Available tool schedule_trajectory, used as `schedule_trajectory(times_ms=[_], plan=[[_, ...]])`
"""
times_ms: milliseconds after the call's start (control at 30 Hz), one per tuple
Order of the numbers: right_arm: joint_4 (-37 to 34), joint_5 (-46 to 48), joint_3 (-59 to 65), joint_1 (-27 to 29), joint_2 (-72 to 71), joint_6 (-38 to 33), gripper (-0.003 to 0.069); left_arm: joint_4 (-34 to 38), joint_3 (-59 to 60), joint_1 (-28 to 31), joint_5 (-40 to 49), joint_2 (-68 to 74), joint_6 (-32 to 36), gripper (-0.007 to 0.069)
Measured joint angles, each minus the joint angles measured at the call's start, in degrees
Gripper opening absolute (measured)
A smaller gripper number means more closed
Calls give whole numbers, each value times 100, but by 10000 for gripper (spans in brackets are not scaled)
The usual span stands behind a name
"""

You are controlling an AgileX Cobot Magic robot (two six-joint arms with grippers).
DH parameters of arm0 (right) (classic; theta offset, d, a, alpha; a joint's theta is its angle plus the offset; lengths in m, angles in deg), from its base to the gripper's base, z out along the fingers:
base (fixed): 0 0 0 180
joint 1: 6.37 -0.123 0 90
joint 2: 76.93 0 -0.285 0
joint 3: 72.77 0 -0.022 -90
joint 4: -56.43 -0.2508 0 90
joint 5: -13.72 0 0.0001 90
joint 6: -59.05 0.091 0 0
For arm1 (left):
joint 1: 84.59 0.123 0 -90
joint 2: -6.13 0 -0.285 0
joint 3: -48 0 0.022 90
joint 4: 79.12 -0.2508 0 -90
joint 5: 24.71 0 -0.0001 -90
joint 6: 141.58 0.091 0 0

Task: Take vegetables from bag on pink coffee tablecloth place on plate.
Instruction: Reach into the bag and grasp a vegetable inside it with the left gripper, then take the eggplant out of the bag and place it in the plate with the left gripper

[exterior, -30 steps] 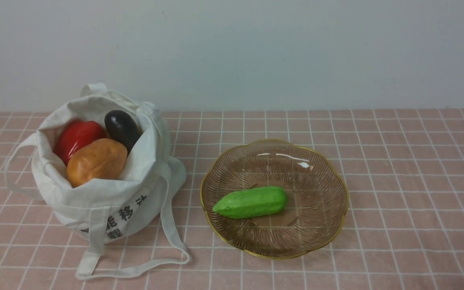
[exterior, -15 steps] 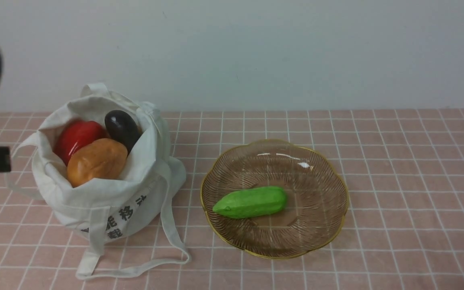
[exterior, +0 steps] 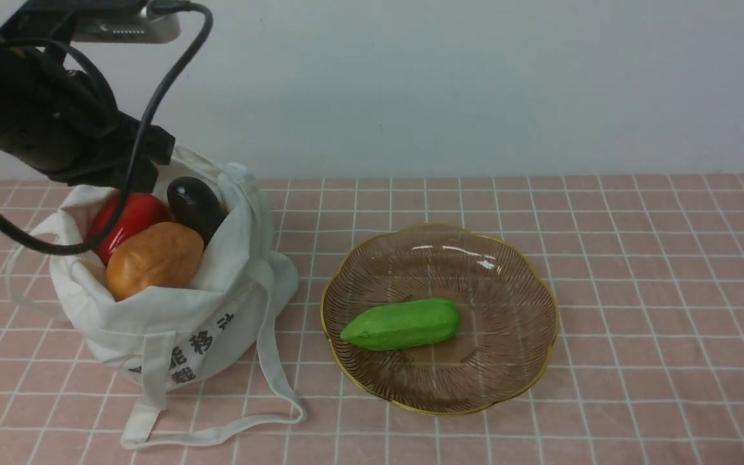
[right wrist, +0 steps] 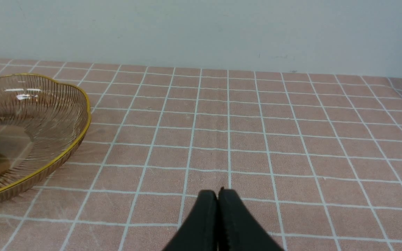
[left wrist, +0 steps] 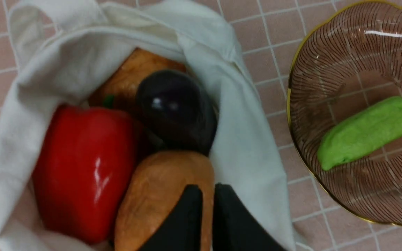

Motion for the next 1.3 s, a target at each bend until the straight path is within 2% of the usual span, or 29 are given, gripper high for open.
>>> schedule_trajectory(times_ms=[133,233,300,333,467,667,733,900,1100,1300], plan=[[0,0,0,0,0,0,-12,141,-16,0,-416,301,332,176],[0,0,0,0,0,0,-12,339,-16,0,-696,502,502,340],[0,0,0,0,0,0,-12,381,-16,0,-778,553,542,388],[0,0,0,0,0,0,-12,398,-21,0,-927,659,606,472],[0,0,0,0,0,0,-12,398,-21,0,-1055,942,739,566],[0,0,0,0,0,0,-12,398,-21,0,-1079,1319,862,558],[0,0,0,0,0,0,-12,401,-21,0,-1079,1354,862,521],[0,0,0,0,0,0,-12,406,-21,0,-1097,1363,868,375],[0,0,0,0,0,0,-12,355,-47,0,-1018,1244,898,376],[0,0,0,0,0,0,-12,11,-256,0,-919,798,905,376]])
